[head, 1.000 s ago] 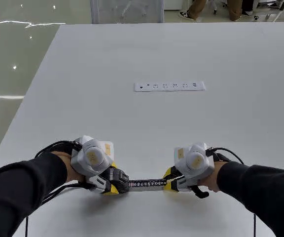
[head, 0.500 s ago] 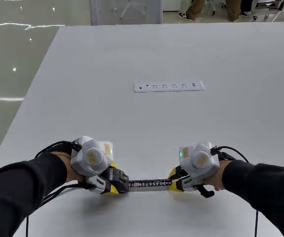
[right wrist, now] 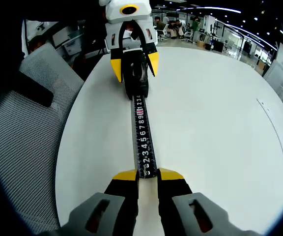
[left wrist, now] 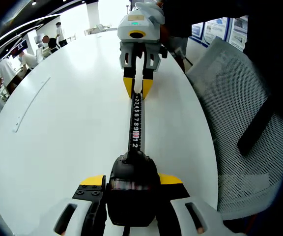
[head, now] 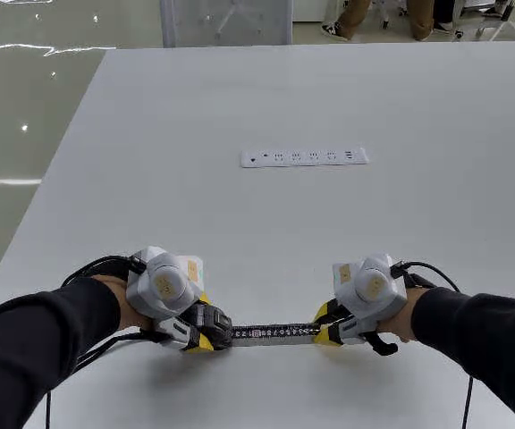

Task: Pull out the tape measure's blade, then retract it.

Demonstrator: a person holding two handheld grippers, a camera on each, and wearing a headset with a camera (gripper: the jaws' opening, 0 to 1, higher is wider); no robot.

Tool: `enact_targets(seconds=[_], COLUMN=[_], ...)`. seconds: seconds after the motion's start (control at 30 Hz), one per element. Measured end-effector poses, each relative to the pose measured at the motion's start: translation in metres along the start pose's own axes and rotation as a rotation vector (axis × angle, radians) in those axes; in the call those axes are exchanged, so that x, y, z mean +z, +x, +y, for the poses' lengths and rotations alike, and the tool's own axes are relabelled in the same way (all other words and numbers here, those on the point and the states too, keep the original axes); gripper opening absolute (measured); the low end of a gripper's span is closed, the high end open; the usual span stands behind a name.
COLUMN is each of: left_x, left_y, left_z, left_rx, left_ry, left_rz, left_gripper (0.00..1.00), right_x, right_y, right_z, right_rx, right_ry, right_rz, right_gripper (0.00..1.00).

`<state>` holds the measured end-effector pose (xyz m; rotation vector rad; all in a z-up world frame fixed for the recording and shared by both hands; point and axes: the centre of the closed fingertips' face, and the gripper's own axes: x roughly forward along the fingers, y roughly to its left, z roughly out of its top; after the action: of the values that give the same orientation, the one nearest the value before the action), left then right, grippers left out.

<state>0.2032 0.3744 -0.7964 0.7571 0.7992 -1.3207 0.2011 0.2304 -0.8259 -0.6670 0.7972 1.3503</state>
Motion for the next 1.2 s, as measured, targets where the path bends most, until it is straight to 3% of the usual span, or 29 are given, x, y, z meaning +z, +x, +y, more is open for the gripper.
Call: enact_targets(seconds=[1.2], left_x=[0.000], left_y=[0.000], left_z=[0.000], left_rx=[-0.002], left_ry=[0.000], left_rz=[-0.002], left_gripper=[0.34], right_x=[-0.022], right_y=[-0.015], right_z=[-0.003], right_rx=[-0.015], right_ry=[0.028], right_rz=[0.019], right_gripper=[0.09])
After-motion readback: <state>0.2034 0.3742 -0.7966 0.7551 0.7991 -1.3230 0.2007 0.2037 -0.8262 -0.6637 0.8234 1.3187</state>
